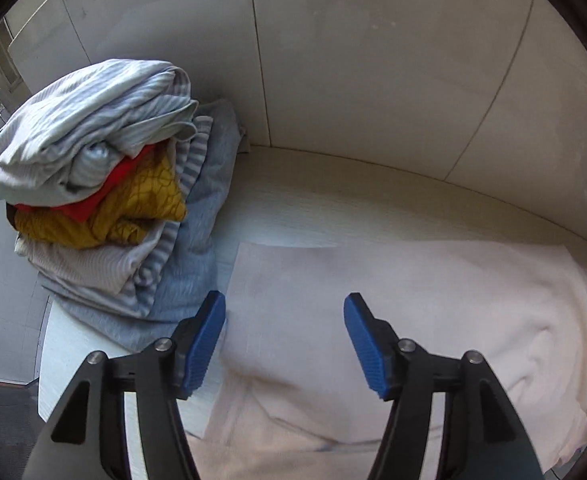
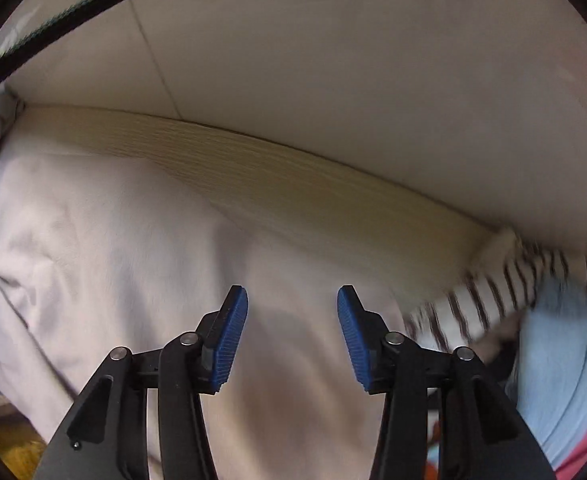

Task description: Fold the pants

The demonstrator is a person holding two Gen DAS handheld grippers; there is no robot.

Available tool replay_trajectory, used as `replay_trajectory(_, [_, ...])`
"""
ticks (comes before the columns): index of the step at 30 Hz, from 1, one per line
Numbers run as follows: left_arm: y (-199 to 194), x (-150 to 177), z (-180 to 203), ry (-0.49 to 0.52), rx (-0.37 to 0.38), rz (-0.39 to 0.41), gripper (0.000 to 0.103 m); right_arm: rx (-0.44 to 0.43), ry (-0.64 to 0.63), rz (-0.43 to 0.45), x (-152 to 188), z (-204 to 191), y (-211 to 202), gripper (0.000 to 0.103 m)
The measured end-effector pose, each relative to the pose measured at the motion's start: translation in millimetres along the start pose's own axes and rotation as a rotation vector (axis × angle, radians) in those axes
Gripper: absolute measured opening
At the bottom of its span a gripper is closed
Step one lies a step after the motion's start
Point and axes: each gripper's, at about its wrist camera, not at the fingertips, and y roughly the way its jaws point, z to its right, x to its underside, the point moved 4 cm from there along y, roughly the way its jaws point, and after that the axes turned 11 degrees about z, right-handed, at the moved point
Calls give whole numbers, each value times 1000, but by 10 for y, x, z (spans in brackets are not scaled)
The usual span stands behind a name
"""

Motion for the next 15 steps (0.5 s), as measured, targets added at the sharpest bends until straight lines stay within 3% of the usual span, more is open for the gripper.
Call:
replay_trajectory(8, [547, -173, -118, -27, -53, -84, 70, -30, -94, -24, -210, -167, 270, 50])
replay_trajectory(15, [881, -287, -71, -94, -1, -112, 71, -79, 54, -32, -224, -9, 289, 62])
